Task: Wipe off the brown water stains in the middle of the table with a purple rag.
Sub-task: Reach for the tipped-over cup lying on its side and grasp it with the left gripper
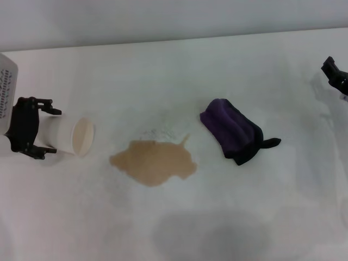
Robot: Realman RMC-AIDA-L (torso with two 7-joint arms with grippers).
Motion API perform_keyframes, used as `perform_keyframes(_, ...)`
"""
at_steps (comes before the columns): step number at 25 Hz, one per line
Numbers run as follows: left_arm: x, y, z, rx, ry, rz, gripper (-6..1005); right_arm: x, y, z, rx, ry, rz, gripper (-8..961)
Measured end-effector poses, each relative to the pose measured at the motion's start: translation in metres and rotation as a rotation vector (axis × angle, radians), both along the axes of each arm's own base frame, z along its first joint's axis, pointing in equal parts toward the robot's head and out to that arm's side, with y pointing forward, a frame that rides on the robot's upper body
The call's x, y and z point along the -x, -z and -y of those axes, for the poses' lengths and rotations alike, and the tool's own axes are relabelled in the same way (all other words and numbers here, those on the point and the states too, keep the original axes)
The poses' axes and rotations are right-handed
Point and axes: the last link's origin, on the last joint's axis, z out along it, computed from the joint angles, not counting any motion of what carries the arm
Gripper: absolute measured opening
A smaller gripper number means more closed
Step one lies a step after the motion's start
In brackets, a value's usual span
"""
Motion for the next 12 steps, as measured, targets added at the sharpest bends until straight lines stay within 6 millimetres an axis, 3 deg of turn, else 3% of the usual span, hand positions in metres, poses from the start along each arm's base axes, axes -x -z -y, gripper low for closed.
perform_keyframes(7, 0.0030, 0.0018, 0.0023, 0.000, -0.002, 0.000, 878, 0.0004, 0.0008, 0.0001, 0.003, -0.001, -0.001, 858)
perform_keyframes(12, 0.0032, 0.0066, 0.0035, -0.019, -0.006, 0.025, 763, 0.0005, 0.0009, 0.0001, 0.003, -0.002, 0.000, 858)
